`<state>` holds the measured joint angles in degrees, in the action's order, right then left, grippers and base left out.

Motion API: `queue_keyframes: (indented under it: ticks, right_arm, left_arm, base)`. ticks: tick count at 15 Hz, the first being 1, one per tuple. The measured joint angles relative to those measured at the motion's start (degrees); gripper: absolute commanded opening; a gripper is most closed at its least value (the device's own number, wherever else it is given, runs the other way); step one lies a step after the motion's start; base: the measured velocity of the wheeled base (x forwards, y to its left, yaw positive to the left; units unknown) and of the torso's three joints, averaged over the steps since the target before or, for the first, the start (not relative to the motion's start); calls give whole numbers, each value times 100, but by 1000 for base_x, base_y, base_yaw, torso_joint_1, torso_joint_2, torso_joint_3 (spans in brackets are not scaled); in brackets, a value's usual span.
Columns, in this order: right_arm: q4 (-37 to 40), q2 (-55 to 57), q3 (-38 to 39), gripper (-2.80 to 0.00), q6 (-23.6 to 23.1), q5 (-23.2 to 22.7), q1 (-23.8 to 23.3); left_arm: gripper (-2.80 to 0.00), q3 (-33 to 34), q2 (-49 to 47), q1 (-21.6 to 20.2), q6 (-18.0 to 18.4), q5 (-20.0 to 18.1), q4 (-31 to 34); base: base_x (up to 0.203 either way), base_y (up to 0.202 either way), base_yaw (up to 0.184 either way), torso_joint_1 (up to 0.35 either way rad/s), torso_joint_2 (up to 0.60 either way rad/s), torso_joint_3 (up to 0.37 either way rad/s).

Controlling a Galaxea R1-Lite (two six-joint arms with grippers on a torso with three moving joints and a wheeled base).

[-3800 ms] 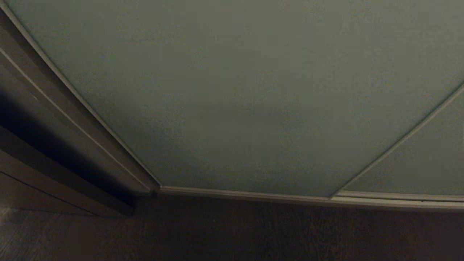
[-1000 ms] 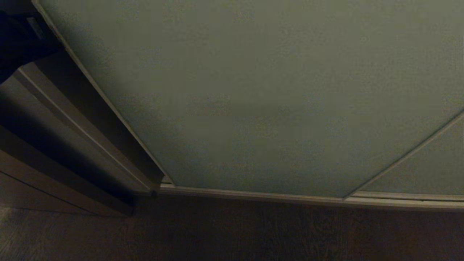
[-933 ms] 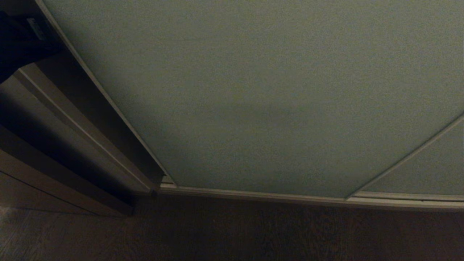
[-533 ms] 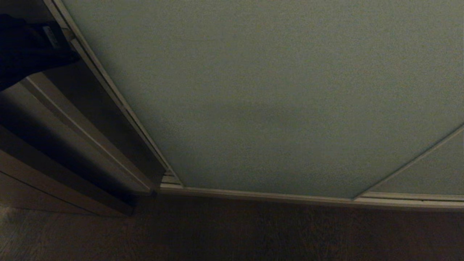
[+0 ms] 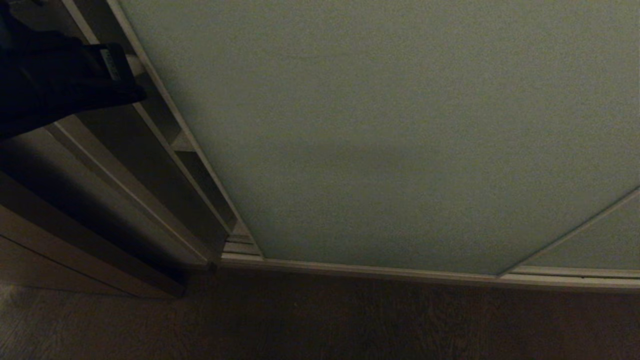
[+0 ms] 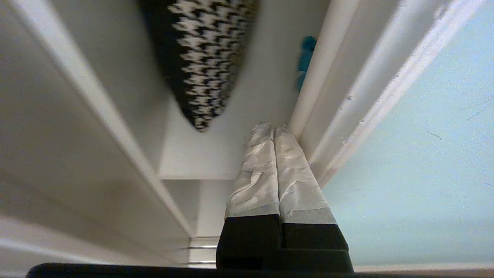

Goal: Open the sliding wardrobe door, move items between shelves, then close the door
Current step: Open the door

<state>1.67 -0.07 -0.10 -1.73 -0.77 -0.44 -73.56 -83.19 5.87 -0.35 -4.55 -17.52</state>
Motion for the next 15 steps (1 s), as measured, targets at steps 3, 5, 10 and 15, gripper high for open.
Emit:
queue_keyframes:
  ticks: [3,5,10,15]
  right_arm:
    - [-2,0,0,-280,2,0,0]
    - [-2,0,0,-280,2,0,0]
    - [-2,0,0,-280,2,0,0]
    - [-2,0,0,-280,0,2,0]
  left_arm:
    - [-280,-116,-123,279,20,4,7]
    - [-280,-141,-163,536,30,31,0]
    - [-280,-376,-313,1411,105,61,302]
    - [-280,-856,-867,2071,252,172,282]
  base:
    - [0,0,0,0,0,0]
    - [0,0,0,0,0,0]
    - [0,0,0,0,0,0]
    - [0,0,0,0,0,0]
